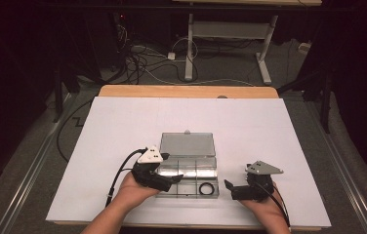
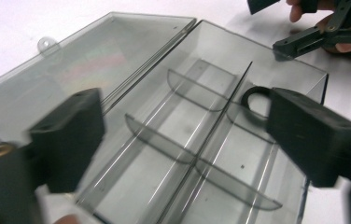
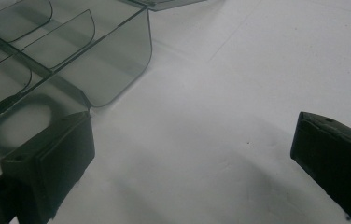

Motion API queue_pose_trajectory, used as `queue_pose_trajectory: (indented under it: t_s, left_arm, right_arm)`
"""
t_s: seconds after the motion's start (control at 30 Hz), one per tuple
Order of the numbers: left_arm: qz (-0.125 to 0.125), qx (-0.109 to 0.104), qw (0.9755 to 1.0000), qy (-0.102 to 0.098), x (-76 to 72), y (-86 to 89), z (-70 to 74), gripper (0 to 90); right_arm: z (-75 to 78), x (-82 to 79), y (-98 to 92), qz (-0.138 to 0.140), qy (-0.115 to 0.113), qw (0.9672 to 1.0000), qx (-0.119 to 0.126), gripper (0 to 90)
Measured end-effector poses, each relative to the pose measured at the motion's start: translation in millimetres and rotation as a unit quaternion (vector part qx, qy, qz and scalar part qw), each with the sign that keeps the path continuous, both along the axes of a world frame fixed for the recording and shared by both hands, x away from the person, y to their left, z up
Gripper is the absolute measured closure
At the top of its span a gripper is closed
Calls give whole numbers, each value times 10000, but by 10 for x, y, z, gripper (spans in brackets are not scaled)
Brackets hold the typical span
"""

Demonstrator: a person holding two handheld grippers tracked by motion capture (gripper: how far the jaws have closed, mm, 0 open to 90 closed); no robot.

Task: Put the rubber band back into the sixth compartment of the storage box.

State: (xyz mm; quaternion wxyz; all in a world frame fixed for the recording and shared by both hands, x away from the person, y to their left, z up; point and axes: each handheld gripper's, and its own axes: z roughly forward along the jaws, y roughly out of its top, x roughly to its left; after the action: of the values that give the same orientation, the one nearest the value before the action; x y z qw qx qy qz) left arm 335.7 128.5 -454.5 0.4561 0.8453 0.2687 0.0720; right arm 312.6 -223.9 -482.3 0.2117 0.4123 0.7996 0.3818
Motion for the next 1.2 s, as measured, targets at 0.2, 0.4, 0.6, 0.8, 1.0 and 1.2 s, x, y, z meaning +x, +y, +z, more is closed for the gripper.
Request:
queue_pose_trajectory:
  t_s: [0.2,0.4,0.6,0.8,1.0,1.2]
  left_arm:
    - [140,78,9998,96,9,103,-64,0]
    - [295,31,9995,86,7,228,-112,0]
    - [426,31,9991,32,6,376,-133,0]
    - [577,34,9983,78,23,520,-173,0]
    - [681,43,9976,78,29,638,-188,0]
    - [828,41,9965,66,30,774,-218,0]
  right_arm:
    - [0,-4,3,-18,13,10000,10,3]
    - [0,-1,2,-2,-1,10000,-6,3]
    - [0,-3,2,-8,10,10000,9,3]
    - [1,-4,0,-3,5,10000,17,3]
    - [1,-5,1,-8,11,10000,17,3]
    - [1,-5,1,-7,10,10000,20,3]
